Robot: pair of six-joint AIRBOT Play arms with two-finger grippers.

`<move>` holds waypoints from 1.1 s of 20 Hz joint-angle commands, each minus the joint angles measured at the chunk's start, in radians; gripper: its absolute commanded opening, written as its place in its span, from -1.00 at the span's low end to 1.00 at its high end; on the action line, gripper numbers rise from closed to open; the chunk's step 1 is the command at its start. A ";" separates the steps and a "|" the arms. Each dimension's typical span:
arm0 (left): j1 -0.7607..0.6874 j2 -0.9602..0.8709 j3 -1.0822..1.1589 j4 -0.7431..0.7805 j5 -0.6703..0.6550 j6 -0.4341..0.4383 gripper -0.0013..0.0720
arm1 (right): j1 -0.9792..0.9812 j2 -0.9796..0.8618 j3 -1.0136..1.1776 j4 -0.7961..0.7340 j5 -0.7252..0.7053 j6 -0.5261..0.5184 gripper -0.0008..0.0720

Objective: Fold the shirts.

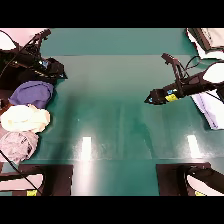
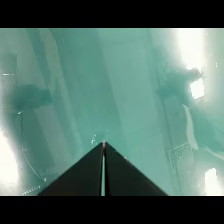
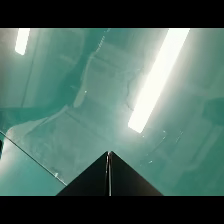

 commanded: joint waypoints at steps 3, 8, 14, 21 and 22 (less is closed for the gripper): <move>0.001 0.000 0.000 0.000 0.000 0.000 -0.89 | 0.001 0.001 0.000 0.000 -0.014 0.002 -0.92; 0.001 0.000 0.000 0.000 0.001 0.000 -0.88 | 0.001 0.001 0.000 0.000 -0.020 0.002 -0.92; 0.001 0.000 0.000 -0.017 0.014 -0.008 -0.88 | 0.001 0.001 0.000 0.001 -0.021 0.002 -0.92; 0.001 -0.003 0.000 0.266 0.391 -0.017 0.51 | 0.001 0.001 0.000 0.002 -0.006 0.003 -0.92; 0.002 -0.013 0.001 0.347 0.449 -0.053 0.51 | 0.001 0.001 0.000 0.002 0.002 0.008 -0.93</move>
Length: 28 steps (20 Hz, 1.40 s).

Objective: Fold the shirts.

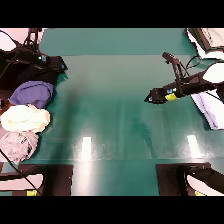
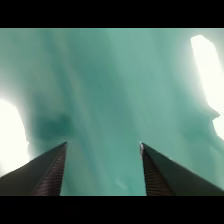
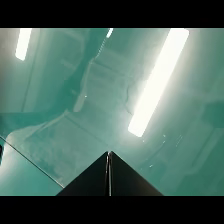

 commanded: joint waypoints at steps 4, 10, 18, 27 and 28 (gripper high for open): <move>0.076 -0.119 0.001 0.277 0.319 -0.088 0.51 | 0.002 0.001 0.000 0.001 0.029 0.043 -0.92; 0.183 -0.302 0.002 0.276 0.360 -0.086 0.92 | 0.002 0.001 0.000 0.000 0.028 0.055 -0.92; 0.188 -0.410 0.038 0.264 0.377 -0.063 0.84 | 0.002 0.001 0.000 0.000 0.013 0.070 -0.92; 0.187 -0.402 0.164 0.220 0.216 -0.061 -0.89 | 0.002 0.001 0.000 0.000 0.000 0.071 -0.92; 0.187 -0.385 0.215 0.198 0.188 -0.061 -0.89 | 0.002 0.001 0.001 0.000 -0.011 0.071 -0.92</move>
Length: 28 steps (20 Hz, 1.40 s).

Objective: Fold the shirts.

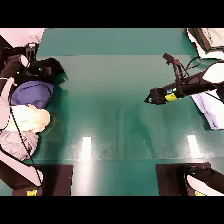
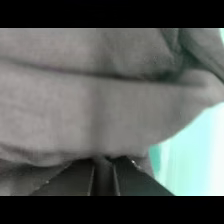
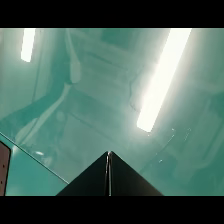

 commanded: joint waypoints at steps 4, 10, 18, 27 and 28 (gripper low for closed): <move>-0.001 0.143 0.294 -0.219 -0.212 0.051 -0.89 | 0.000 0.001 0.014 0.000 -0.058 0.000 -0.92; -0.074 0.442 0.356 -0.563 -0.488 0.211 -0.89 | -0.001 0.001 0.195 -0.011 -0.105 -0.005 -0.92; -0.406 0.554 0.165 -0.563 -0.690 0.230 -0.89 | 0.000 0.001 0.453 -0.011 -0.088 -0.006 -0.93; -0.427 0.553 -0.251 -0.392 -0.624 0.191 0.68 | -0.001 0.003 0.531 -0.011 0.026 -0.006 -0.92; -0.389 0.562 -0.252 -0.394 -0.650 0.171 0.68 | -0.001 0.003 0.531 -0.011 0.026 -0.006 -0.92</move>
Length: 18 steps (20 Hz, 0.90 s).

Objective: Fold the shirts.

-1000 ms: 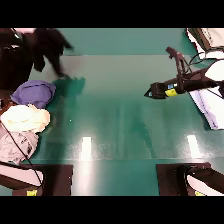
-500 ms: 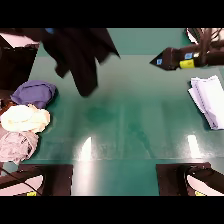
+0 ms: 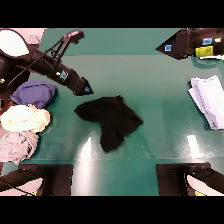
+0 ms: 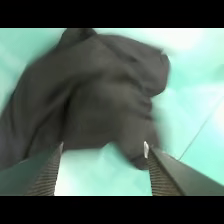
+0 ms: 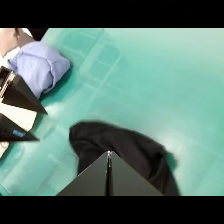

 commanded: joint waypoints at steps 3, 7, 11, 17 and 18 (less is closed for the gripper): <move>0.111 0.058 -0.136 0.030 -0.051 -0.096 0.68 | 0.000 0.001 0.009 0.000 0.031 0.000 -0.92; 0.099 0.157 -0.469 -0.224 0.051 -0.099 0.68 | -0.001 0.001 0.008 0.000 0.029 0.000 -0.92; -0.027 0.225 -0.772 -0.319 0.263 -0.123 0.68 | 0.000 -0.001 0.008 -0.003 0.029 0.000 -0.92; -0.278 0.212 -0.891 -0.429 0.568 -0.125 0.68 | 0.000 -0.001 0.008 -0.025 0.028 0.000 -0.92; -0.308 0.201 -0.891 -0.431 0.610 -0.125 0.68 | 0.000 -0.001 0.008 -0.025 0.028 0.000 -0.92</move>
